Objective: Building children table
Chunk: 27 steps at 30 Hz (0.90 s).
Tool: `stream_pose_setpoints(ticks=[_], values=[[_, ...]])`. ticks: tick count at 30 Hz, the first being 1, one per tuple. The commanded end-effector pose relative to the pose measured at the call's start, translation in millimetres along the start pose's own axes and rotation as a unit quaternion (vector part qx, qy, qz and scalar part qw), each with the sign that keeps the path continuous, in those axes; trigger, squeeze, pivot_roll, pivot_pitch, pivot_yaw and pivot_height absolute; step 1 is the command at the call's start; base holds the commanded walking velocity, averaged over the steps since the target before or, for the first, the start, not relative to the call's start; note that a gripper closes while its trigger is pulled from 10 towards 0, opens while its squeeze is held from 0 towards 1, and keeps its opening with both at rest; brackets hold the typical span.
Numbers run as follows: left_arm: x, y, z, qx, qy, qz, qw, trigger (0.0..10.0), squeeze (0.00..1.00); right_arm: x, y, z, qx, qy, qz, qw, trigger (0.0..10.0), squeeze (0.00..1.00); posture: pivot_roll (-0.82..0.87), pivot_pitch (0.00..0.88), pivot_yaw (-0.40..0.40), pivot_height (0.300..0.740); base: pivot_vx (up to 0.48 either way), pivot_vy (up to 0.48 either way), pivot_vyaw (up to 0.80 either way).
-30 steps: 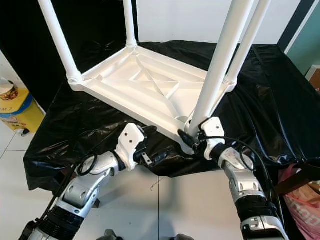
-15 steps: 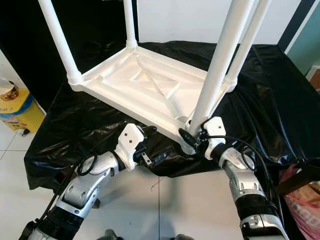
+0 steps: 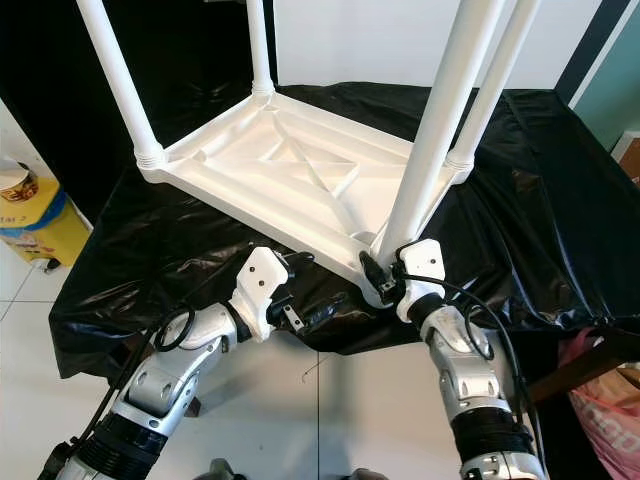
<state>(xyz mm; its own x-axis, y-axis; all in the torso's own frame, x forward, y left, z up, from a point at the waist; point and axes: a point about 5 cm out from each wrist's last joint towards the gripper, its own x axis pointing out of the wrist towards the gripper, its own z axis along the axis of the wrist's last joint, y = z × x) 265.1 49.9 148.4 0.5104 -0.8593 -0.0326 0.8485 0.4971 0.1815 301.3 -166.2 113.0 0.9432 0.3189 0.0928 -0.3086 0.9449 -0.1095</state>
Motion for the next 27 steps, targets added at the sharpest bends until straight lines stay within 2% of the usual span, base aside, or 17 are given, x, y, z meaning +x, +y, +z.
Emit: stream_pose_setpoints(ticks=[1, 5, 6, 11, 17, 27], values=[[0.0, -1.5, -0.4, 0.000, 0.003, -0.001, 1.000, 10.0, 0.00, -8.8, -9.9, -13.7, -0.023, 0.045, -0.059, 0.997, 10.0, 0.00, 0.00, 0.063, -0.031, 0.740, 0.000, 0.000, 0.00], [0.9, -2.1, -0.5, 0.001, 0.002, -0.003, 1.000, 10.0, 0.00, -12.3, -10.4, -15.6, -0.020, 0.053, -0.133, 0.990, 10.0, 0.00, 0.00, 0.059, -0.034, 0.740, 0.000, 0.000, 0.00], [0.9, -2.1, -0.5, 0.001, 0.002, -0.003, 1.000, 10.0, 0.00, -12.3, -10.4, -15.6, -0.020, 0.053, -0.133, 0.990, 10.0, 0.00, 0.00, 0.059, -0.034, 0.740, 0.000, 0.000, 0.00], [1.3, -0.8, -0.5, 0.003, 0.001, 0.000, 1.000, 10.0, 0.00, -12.7, 3.9, -16.8, 0.008, 0.061, -0.187, 0.980, 10.0, 0.00, 0.00, 0.052, -0.049, 0.740, 0.000, 0.000, 0.00], [-1.4, 4.7, -1.1, 0.009, 0.003, 0.009, 1.000, 10.0, 0.00, -7.8, 21.3, -10.3, 0.010, 0.047, -0.202, 0.978, 10.0, 0.00, 0.00, 0.049, -0.049, 0.740, 0.000, 0.000, 0.00], [-2.5, 6.8, -1.6, 0.014, 0.005, 0.007, 1.000, 10.0, 0.00, -9.3, 21.2, -7.8, 0.017, 0.043, -0.224, 0.973, 10.0, 0.00, -0.01, 0.038, -0.031, 0.740, 0.000, 0.000, 0.00]])
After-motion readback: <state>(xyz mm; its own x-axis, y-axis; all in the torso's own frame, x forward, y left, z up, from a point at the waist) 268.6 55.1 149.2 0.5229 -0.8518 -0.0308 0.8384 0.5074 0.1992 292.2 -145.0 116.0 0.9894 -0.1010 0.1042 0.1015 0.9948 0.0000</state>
